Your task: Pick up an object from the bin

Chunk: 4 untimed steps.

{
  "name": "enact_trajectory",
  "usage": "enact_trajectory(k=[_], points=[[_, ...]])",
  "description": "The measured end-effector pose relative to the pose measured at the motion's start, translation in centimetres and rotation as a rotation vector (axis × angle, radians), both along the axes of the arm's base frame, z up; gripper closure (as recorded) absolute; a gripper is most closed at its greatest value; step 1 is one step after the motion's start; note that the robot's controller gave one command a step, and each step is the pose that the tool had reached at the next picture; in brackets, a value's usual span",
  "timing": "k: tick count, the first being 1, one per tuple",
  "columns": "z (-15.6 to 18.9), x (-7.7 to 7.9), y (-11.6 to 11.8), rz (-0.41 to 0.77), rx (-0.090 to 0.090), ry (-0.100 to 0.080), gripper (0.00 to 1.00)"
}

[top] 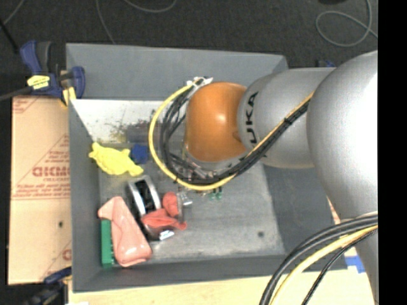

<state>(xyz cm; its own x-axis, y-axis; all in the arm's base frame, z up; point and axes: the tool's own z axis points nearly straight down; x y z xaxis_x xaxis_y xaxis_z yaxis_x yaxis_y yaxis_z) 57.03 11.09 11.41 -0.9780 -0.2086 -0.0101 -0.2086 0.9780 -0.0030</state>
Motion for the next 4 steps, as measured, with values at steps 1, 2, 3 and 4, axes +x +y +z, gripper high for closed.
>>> enact_trajectory(k=[1, 2, 3, 4], points=[[-4.3, -3.9, 1.6, 0.067, -0.001, 0.001, 1.00], [-4.3, -3.9, 1.6, 0.067, -0.001, 0.001, 1.00], [0.1, -3.7, 1.5, 0.065, -0.004, 0.010, 1.00], [6.4, -2.3, 2.4, 0.102, -0.002, 0.002, 1.00]])
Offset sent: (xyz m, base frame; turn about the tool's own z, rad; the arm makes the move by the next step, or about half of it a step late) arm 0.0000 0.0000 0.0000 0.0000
